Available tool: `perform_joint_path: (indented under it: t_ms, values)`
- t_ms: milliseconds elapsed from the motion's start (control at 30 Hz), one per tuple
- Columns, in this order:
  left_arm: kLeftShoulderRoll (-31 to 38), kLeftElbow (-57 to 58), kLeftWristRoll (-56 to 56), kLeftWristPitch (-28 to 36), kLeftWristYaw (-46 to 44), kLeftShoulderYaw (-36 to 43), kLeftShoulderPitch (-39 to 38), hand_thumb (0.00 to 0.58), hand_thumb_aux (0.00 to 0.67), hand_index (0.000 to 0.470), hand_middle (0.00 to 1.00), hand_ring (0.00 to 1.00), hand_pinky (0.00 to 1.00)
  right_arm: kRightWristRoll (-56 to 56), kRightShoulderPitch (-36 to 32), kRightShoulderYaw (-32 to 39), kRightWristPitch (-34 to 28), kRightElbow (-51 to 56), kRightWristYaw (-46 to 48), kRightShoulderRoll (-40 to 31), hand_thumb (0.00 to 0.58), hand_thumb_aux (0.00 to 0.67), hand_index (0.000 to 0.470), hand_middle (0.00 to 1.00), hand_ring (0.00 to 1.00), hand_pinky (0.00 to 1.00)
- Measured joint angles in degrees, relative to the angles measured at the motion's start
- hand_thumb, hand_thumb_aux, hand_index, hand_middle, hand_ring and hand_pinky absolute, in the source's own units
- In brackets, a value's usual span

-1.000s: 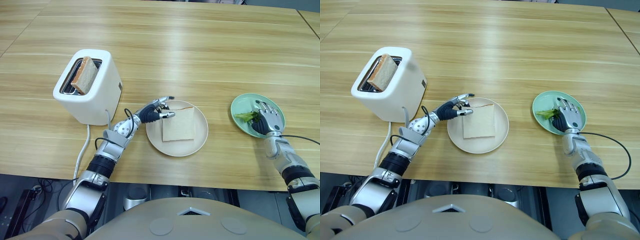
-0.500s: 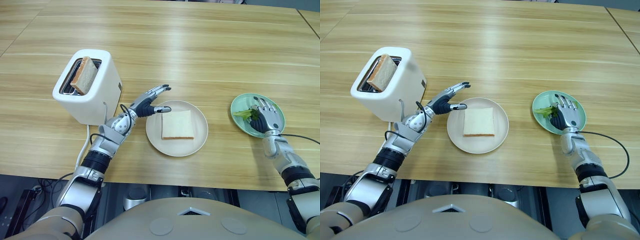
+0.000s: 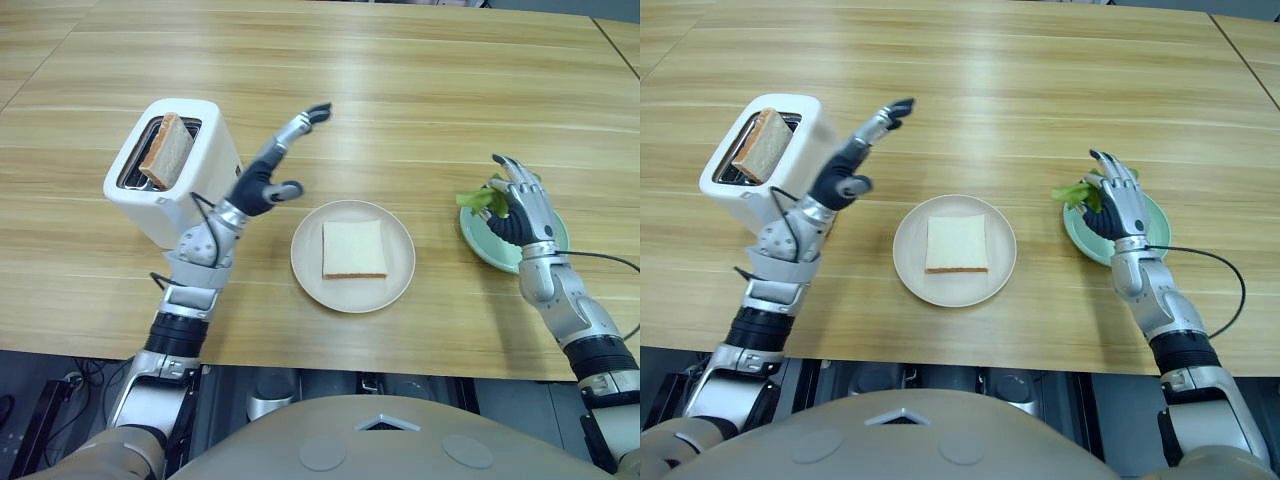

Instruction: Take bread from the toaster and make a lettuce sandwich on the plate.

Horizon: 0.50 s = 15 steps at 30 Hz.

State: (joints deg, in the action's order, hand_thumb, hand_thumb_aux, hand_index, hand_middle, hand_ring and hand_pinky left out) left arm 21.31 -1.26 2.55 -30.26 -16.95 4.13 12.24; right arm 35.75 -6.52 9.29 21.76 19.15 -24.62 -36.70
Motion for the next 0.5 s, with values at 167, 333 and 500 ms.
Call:
perform_joint_path:
  t_ms: [167,333,500]
  values:
    - [5.27,-1.17,0.11,-3.59,0.38,-8.56,-0.79,0.0,0.0,0.0,0.0,0.0,0.0,1.14,-2.0,5.34,2.46,-4.37,6.23,4.68,0.58,0.67,0.46,0.0,0.0,0.0]
    - [12.39,5.56,-0.48,-5.55,3.07,-19.54,-0.36,0.0,0.0,0.0,0.0,0.0,0.0,3.98,-4.14,12.12,5.09,-4.18,10.88,9.21,0.58,0.67,0.46,0.0,0.0,0.0]
    - [17.11,12.16,-6.55,-5.71,6.29,-23.62,-1.49,0.0,0.0,0.0,0.0,0.0,0.0,6.45,-5.6,15.95,5.97,-1.18,12.46,12.16,0.58,0.67,0.46,0.0,0.0,0.0]
